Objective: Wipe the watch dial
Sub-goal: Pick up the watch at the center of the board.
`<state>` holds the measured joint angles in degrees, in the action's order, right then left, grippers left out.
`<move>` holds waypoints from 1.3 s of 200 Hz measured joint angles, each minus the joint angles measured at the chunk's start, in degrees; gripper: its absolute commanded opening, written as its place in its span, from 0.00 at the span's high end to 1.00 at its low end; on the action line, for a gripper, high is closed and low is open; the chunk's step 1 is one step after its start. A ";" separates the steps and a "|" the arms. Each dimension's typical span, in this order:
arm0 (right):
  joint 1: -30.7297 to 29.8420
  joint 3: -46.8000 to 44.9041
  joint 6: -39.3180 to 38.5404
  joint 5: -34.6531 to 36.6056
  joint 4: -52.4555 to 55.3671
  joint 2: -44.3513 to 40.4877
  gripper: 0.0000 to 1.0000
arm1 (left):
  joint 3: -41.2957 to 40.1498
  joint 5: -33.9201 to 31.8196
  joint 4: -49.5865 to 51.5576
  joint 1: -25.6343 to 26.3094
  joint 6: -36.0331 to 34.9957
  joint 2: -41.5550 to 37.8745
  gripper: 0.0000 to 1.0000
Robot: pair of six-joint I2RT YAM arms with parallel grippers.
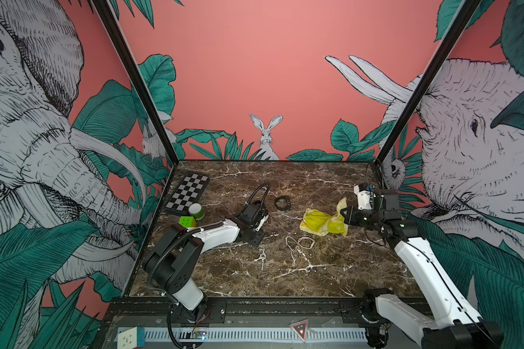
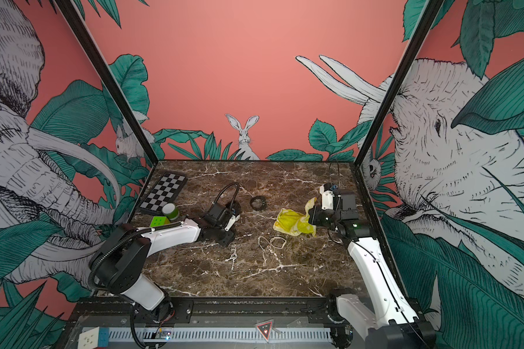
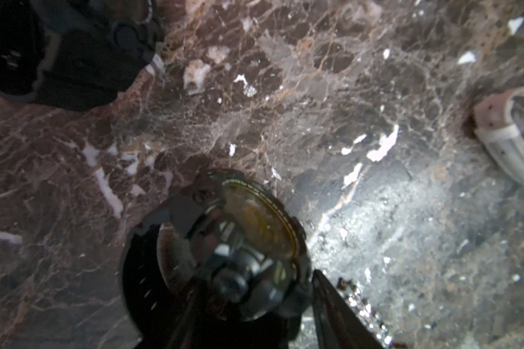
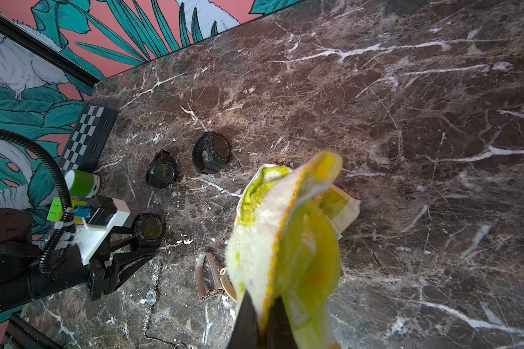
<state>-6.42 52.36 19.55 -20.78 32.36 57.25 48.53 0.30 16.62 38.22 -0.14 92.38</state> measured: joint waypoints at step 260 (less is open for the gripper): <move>0.48 1.81 -0.07 -2.84 -2.69 -0.74 1.00 | 10.86 24.76 -14.38 2.43 -15.82 -2.47 1.00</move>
<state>-5.93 54.17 19.49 -23.62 29.67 56.51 59.40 25.06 2.24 40.64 -15.97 89.91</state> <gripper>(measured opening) 0.056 0.077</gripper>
